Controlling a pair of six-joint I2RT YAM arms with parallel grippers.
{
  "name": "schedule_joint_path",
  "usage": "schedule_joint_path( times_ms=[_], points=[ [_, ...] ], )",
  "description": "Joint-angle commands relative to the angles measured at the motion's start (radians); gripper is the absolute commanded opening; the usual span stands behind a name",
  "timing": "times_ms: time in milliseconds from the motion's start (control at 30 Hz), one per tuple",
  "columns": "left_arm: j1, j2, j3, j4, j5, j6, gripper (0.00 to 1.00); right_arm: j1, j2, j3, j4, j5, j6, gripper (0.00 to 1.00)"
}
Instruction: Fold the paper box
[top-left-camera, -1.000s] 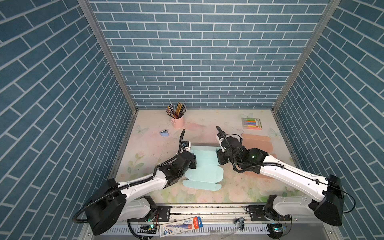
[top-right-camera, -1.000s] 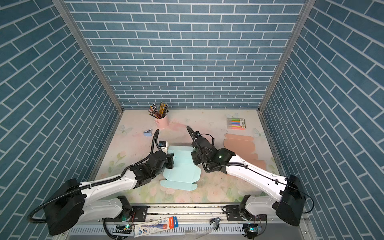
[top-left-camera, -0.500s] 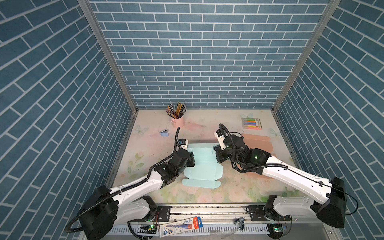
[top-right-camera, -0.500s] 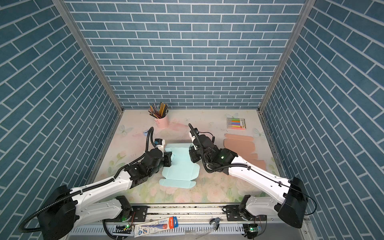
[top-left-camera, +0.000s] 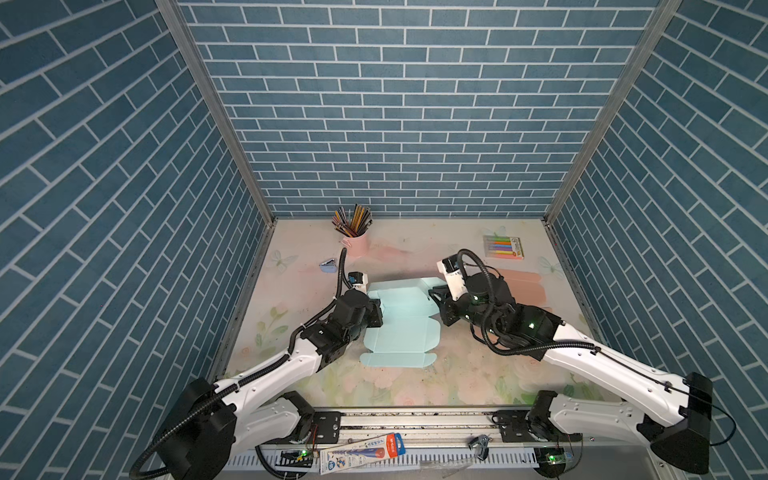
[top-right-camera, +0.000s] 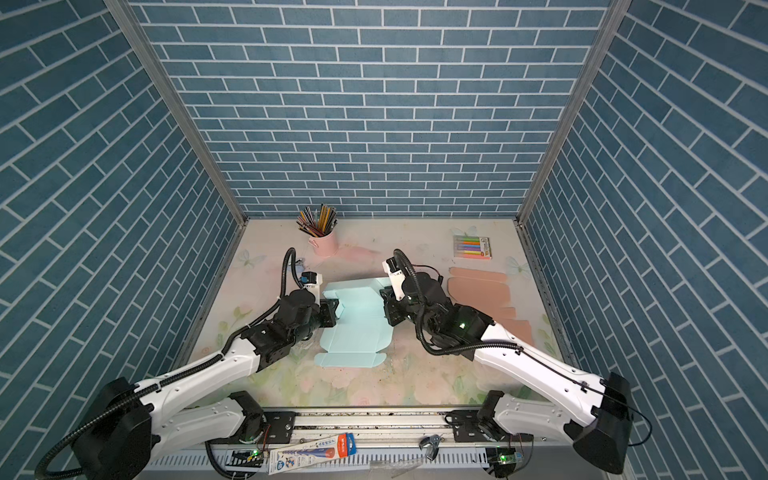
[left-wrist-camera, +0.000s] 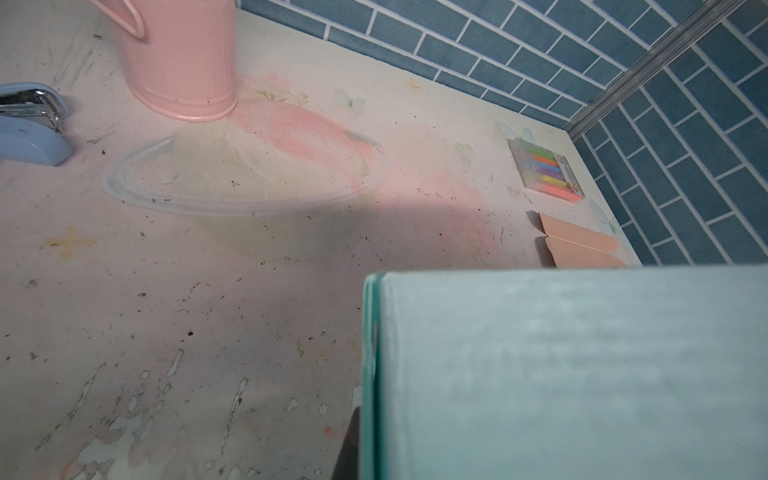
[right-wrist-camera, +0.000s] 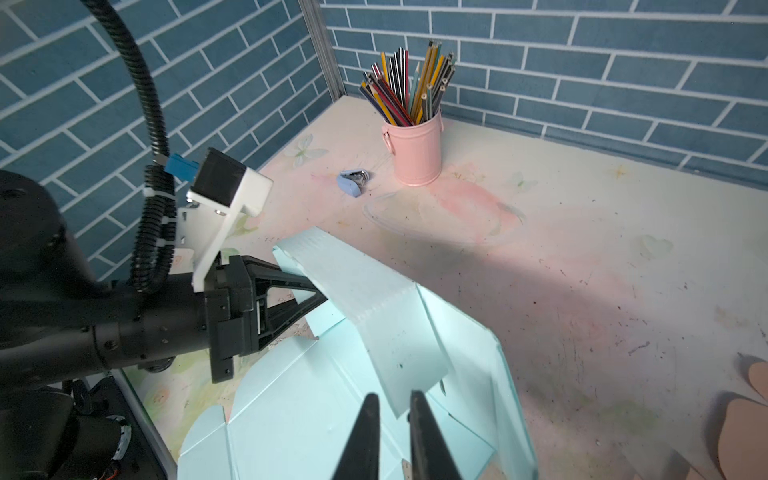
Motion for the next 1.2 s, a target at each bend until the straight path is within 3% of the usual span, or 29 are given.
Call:
schedule_joint_path(
  times_ms=[0, 133, 233, 333, 767, 1167],
  points=[
    [0.026, -0.024, -0.017, 0.030, 0.048, -0.029, 0.07, -0.013, -0.048, -0.014, 0.044, -0.034, -0.011, 0.27],
    [0.063, -0.043, -0.032, 0.046, 0.103, -0.051, 0.07, -0.046, -0.136, -0.077, 0.090, -0.071, 0.026, 0.43],
    [0.085, -0.057, -0.033, 0.041, 0.132, -0.060, 0.07, -0.108, -0.233, -0.164, 0.156, -0.119, 0.067, 0.61],
    [0.113, -0.073, -0.037, 0.054, 0.175, -0.072, 0.07, -0.174, -0.312, -0.233, 0.206, -0.181, 0.096, 0.68],
    [0.196, -0.143, -0.026, 0.086, 0.341, -0.129, 0.07, -0.225, -0.386, -0.449, 0.458, -0.323, 0.094, 0.65],
    [0.201, -0.142, 0.000, 0.116, 0.428, -0.125, 0.08, -0.225, -0.306, -0.469, 0.661, -0.393, 0.111, 0.64]
  ],
)
